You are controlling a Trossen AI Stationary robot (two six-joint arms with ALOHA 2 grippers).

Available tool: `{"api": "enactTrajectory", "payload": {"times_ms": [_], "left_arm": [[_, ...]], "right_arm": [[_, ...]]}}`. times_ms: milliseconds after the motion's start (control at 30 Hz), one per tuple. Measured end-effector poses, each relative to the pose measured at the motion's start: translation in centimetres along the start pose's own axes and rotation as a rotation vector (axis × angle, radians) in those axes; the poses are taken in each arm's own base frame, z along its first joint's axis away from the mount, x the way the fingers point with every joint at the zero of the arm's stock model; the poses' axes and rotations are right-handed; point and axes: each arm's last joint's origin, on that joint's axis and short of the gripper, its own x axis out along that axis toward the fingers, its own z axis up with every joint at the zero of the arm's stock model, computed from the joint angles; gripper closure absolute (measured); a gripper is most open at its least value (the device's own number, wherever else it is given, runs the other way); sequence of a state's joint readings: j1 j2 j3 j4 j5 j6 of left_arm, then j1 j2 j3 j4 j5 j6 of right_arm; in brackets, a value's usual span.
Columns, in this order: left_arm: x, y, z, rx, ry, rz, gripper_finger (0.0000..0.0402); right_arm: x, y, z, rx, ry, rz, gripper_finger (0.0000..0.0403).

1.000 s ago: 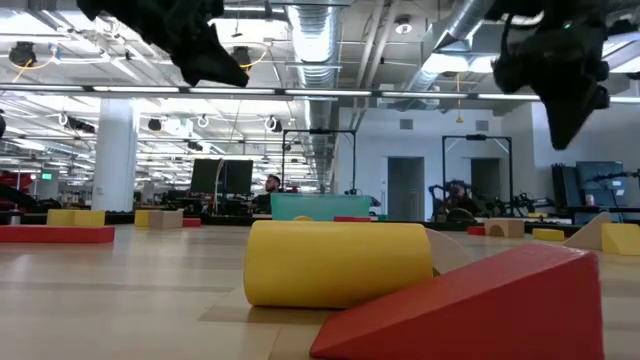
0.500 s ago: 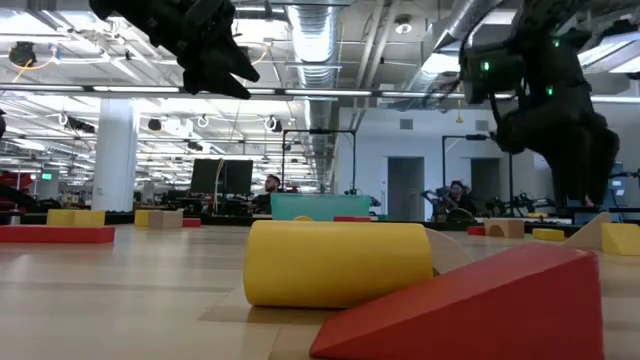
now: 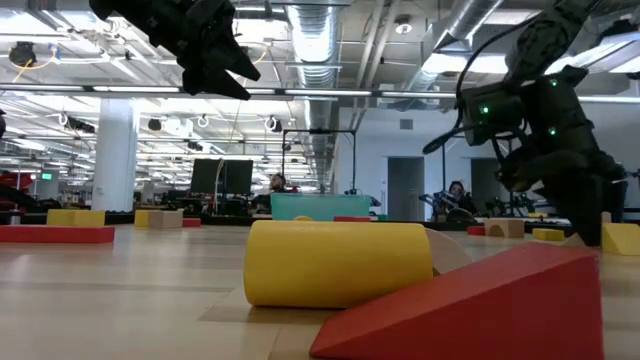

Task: Sort & place blocks by color
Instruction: Put the light brown block into the blue bin

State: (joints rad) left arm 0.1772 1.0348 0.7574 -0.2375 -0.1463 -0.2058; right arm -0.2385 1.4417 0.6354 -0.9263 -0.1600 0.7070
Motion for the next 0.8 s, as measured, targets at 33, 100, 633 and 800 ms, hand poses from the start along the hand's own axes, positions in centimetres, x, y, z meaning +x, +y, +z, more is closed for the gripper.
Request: {"api": "enactTrajectory", "payload": {"times_ms": [33,100,633,800], "left_arm": [[0.0,0.0,0.0,0.0,0.0,0.0,0.01],[0.0,0.0,0.0,-0.001,0.0,0.0,0.01],[0.0,-0.1,-0.1,-0.09,0.016,-0.032,0.0114],[0.0,-0.1,-0.5,-0.19,0.069,-0.041,0.0117]], "right_arm": [[0.2,0.0,0.1,0.001,0.005,-0.004,0.0063],[0.5,0.1,0.2,0.0,0.015,-0.007,0.0089],[-5.7,3.0,2.6,-0.052,-0.168,0.074,0.0282],[-11.6,5.4,6.2,-0.139,-0.5,0.251,0.0282]]}}
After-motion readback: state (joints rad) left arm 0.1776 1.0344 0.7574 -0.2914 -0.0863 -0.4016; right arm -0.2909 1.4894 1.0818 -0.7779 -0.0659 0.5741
